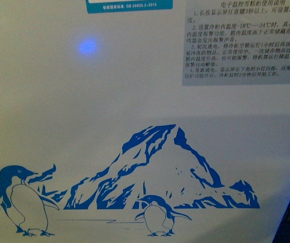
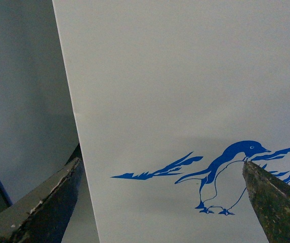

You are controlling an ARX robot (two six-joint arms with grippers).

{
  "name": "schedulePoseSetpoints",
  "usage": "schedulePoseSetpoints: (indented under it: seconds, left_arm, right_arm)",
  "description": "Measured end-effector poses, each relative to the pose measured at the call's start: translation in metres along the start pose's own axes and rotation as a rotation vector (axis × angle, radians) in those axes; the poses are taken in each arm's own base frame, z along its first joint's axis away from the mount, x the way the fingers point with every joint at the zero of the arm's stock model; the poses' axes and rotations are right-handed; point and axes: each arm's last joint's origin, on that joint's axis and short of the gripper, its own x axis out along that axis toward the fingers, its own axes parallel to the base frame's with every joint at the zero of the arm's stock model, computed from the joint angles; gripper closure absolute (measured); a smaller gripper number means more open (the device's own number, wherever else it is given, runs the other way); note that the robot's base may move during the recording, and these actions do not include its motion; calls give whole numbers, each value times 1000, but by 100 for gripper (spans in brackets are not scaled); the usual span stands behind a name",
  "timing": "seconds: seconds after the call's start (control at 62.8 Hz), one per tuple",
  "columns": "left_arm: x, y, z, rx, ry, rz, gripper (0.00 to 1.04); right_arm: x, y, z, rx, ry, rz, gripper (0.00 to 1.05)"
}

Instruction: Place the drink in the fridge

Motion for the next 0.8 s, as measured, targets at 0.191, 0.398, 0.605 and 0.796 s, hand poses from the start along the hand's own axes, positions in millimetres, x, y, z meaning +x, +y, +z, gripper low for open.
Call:
schedulePoseSetpoints:
  seconds: [0.191, 0.398, 0.605, 0.796]
  left_arm:
    - [0, 0, 0, 0, 0, 0, 8]
    - [0, 0, 0, 0, 0, 0, 8]
    - [0, 0, 0, 0, 0, 0, 8]
    - [0, 0, 0, 0, 0, 0, 8]
  right_arm:
    - [30, 7, -4, 29, 40, -22, 7]
    - [49, 4, -3, 95, 71, -31, 7]
    - [60, -3, -4, 132, 91, -41, 7]
    - [68, -6, -9, 143, 117, -33, 7]
